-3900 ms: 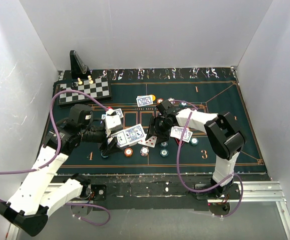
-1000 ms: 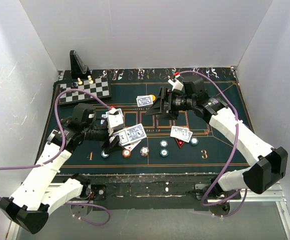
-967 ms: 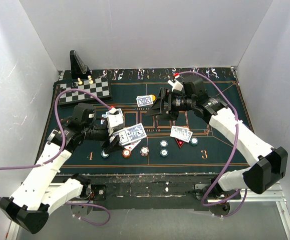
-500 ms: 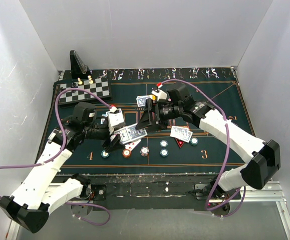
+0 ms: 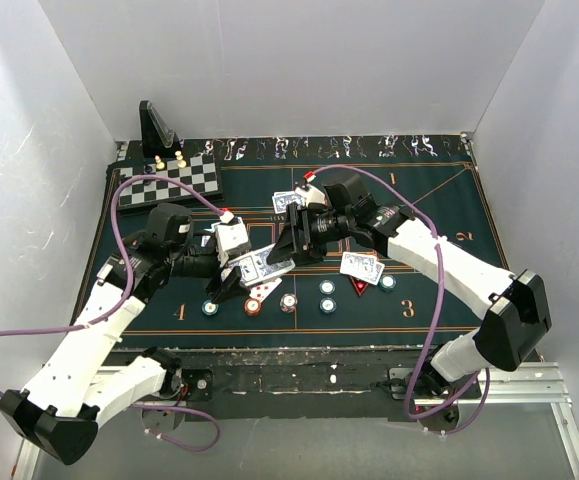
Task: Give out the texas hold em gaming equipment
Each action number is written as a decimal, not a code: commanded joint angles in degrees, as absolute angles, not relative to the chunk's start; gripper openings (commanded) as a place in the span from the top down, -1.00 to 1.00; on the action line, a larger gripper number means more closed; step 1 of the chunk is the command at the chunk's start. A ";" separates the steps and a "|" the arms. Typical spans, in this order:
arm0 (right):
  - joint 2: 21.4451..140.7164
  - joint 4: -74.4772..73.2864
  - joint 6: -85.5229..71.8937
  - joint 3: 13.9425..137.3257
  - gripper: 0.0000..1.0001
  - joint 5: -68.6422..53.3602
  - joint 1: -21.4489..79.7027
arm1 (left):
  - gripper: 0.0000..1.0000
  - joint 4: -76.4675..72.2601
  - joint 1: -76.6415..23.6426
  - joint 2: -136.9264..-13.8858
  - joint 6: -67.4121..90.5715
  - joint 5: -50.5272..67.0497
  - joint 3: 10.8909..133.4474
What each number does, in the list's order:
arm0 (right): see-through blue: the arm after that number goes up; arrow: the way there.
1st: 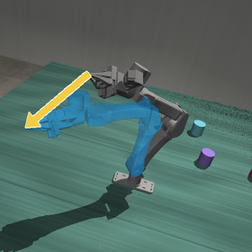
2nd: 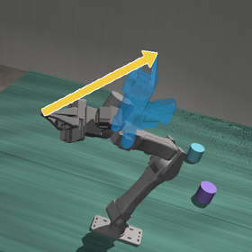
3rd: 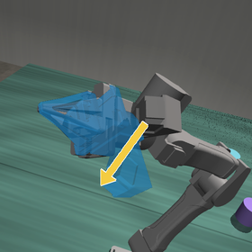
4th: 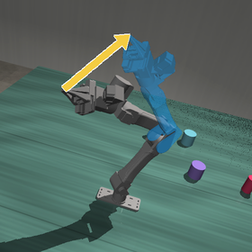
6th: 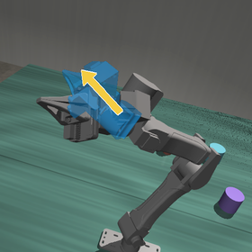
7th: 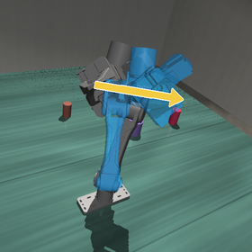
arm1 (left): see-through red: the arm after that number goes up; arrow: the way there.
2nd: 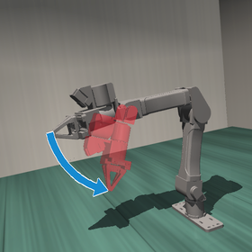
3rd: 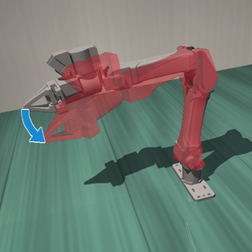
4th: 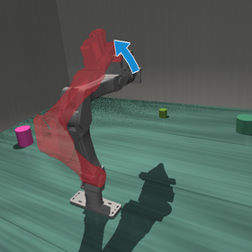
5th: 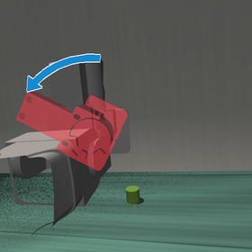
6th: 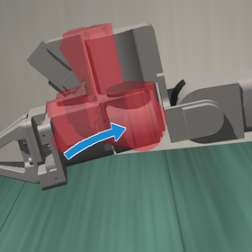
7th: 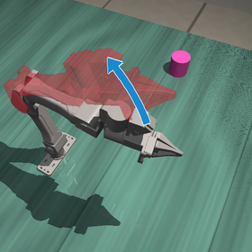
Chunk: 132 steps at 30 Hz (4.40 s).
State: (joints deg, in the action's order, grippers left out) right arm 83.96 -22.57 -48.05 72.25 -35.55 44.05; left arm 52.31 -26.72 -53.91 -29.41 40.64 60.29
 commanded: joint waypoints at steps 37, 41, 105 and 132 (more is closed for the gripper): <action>75.67 -25.05 -46.32 71.72 0.26 -34.80 38.06 | 1.00 51.15 -26.46 -51.77 -28.83 41.75 61.35; 75.50 -26.10 -45.53 72.59 0.31 -34.54 37.88 | 1.00 51.15 -26.46 -51.77 -28.65 41.84 61.26; 120.40 -47.02 -17.93 109.42 0.97 34.61 48.16 | 1.00 58.88 -26.46 -45.18 -27.16 43.07 62.67; 130.96 -43.34 -22.41 109.79 0.60 20.14 58.80 | 1.00 60.38 -26.46 -44.74 -28.21 42.71 63.11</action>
